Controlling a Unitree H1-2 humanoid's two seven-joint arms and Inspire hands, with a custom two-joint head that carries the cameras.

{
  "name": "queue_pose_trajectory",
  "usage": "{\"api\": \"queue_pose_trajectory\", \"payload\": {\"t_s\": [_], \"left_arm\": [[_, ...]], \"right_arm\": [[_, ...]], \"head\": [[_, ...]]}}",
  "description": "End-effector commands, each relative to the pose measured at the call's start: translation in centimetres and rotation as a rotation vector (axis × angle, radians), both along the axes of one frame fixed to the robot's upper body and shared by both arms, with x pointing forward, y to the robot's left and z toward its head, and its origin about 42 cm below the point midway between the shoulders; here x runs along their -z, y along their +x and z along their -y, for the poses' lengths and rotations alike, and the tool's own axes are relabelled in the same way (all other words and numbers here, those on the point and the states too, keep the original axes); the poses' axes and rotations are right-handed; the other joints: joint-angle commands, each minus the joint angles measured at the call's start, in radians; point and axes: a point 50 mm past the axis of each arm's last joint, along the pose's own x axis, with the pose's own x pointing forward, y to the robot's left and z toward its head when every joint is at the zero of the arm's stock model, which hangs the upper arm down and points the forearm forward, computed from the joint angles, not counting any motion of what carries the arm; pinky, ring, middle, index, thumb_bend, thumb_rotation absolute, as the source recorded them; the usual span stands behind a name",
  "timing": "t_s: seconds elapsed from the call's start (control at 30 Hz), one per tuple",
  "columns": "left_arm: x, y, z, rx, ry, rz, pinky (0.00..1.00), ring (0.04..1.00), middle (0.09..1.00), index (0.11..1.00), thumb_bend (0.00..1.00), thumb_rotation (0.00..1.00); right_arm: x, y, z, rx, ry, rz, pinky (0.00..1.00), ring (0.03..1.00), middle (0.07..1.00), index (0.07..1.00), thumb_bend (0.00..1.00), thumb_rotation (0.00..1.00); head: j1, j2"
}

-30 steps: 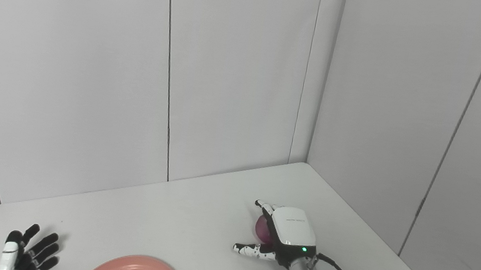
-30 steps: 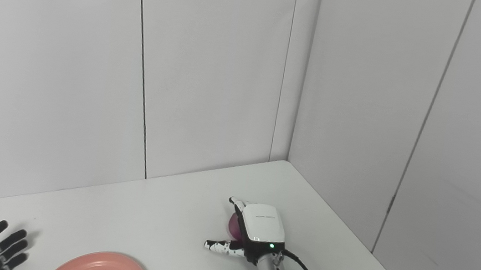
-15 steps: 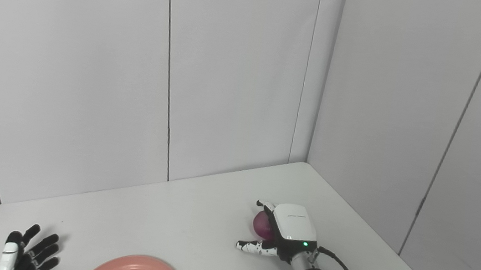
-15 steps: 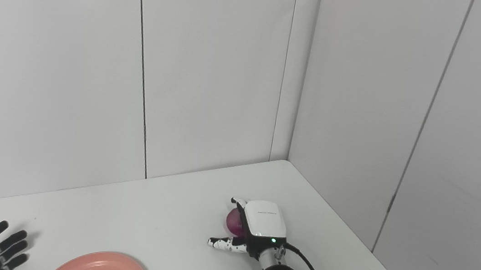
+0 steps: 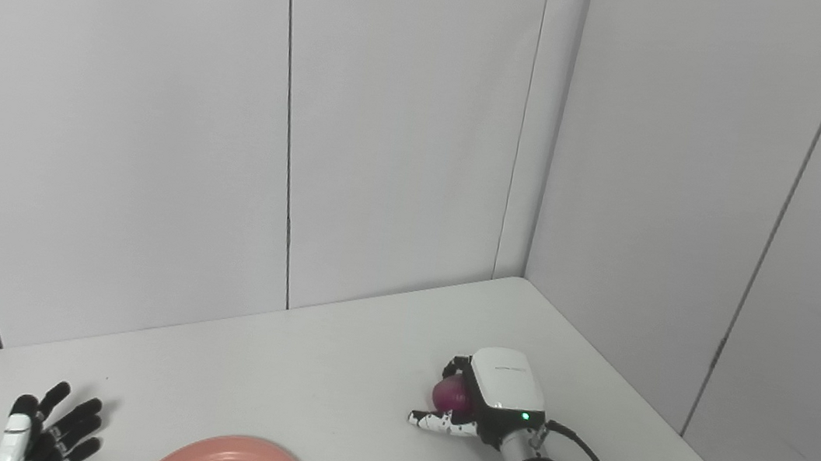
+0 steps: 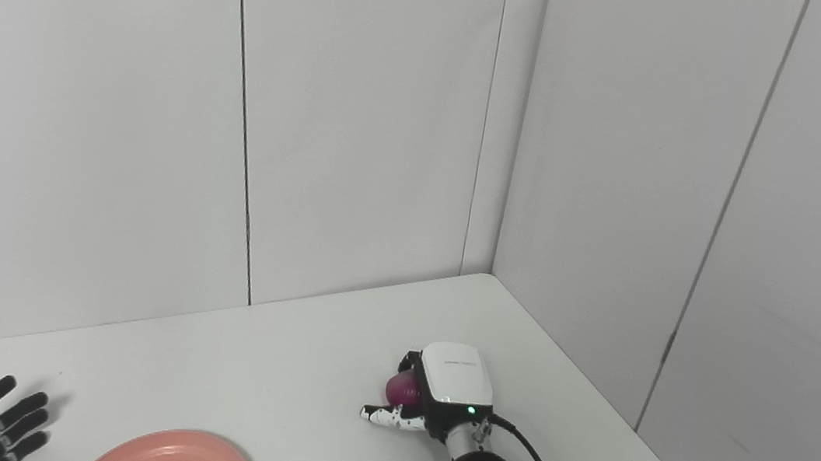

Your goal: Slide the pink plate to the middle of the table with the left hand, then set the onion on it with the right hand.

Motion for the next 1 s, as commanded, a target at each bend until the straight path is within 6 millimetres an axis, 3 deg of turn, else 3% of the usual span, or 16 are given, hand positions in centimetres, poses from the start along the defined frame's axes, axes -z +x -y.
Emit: {"api": "queue_pose_trajectory", "payload": {"t_s": [0.0,0.1,0.23,0.6,0.77,0.87,0.97], "left_arm": [[1.4,-0.3,-0.5,-0.005,0.010,-0.069,0.86,0.872,0.821,0.918,0.68,0.98],[1.5,-0.2,-0.5,-0.003,0.005,-0.069,0.86,0.869,0.820,0.916,0.68,0.97],[1.3,-0.2,-0.5,-0.001,0.007,-0.064,0.85,0.859,0.808,0.908,0.69,0.96],[1.4,0.1,-0.7,0.000,0.014,-0.060,0.85,0.860,0.810,0.898,0.69,0.95],[1.5,0.2,-0.6,-0.005,0.015,-0.064,0.82,0.856,0.813,0.889,0.71,0.93],[1.5,0.2,-0.3,-0.006,0.002,-0.067,0.81,0.850,0.809,0.886,0.72,0.91],[1.4,0.1,0.1,-0.012,0.003,-0.065,0.78,0.832,0.788,0.874,0.74,0.88]], "right_arm": [[-1.2,0.8,0.3,-0.035,-0.005,0.035,0.19,0.245,0.324,0.417,0.53,0.52],[-1.1,0.9,0.4,-0.044,-0.002,0.031,0.13,0.180,0.249,0.330,0.48,0.46],[-1.0,0.9,0.7,-0.050,0.004,0.018,0.11,0.159,0.224,0.295,0.47,0.42],[-1.3,0.7,0.7,-0.084,0.022,0.020,0.10,0.147,0.210,0.276,0.48,0.41],[-2.6,0.5,0.3,-0.108,0.027,0.037,0.11,0.156,0.219,0.286,0.47,0.42],[-3.8,0.2,0.0,-0.139,0.016,0.060,0.10,0.157,0.224,0.299,0.47,0.39],[-5.4,0.0,-0.5,-0.166,0.015,0.079,0.10,0.154,0.223,0.295,0.46,0.43]], "head": [[0.002,0.005],[0.003,0.007],[0.006,0.009],[0.016,0.021],[0.067,0.019],[0.125,0.043],[0.152,0.062]]}}
